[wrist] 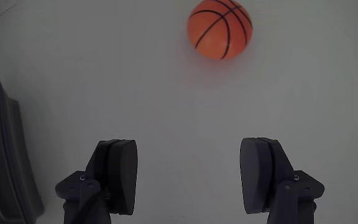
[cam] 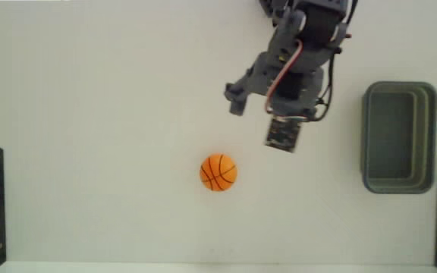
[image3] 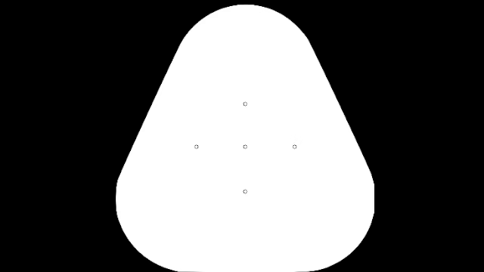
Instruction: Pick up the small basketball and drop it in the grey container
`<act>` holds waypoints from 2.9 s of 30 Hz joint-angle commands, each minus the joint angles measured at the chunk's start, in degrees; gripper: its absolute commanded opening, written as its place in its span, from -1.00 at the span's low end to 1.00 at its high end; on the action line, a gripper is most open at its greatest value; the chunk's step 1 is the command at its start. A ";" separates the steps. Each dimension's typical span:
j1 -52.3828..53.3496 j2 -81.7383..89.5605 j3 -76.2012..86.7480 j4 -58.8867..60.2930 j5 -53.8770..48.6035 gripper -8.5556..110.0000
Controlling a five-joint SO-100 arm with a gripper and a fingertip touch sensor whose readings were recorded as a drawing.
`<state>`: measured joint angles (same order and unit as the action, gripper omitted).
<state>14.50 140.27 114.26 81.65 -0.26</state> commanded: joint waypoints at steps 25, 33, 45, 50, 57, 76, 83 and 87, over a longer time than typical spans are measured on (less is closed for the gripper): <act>4.11 1.84 0.30 0.31 0.26 1.00; 4.11 1.84 0.30 0.31 0.26 1.00; 4.11 1.84 0.30 0.31 0.26 1.00; 4.11 1.84 0.30 0.31 0.26 1.00; 4.11 -0.11 0.08 -1.43 0.26 1.00; 4.11 -16.52 -4.44 -13.31 0.26 1.00; 4.11 -22.41 -7.19 -16.46 0.26 1.00; 4.11 -25.99 -9.14 -18.09 0.26 1.00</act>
<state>17.58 114.43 108.81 64.86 -0.18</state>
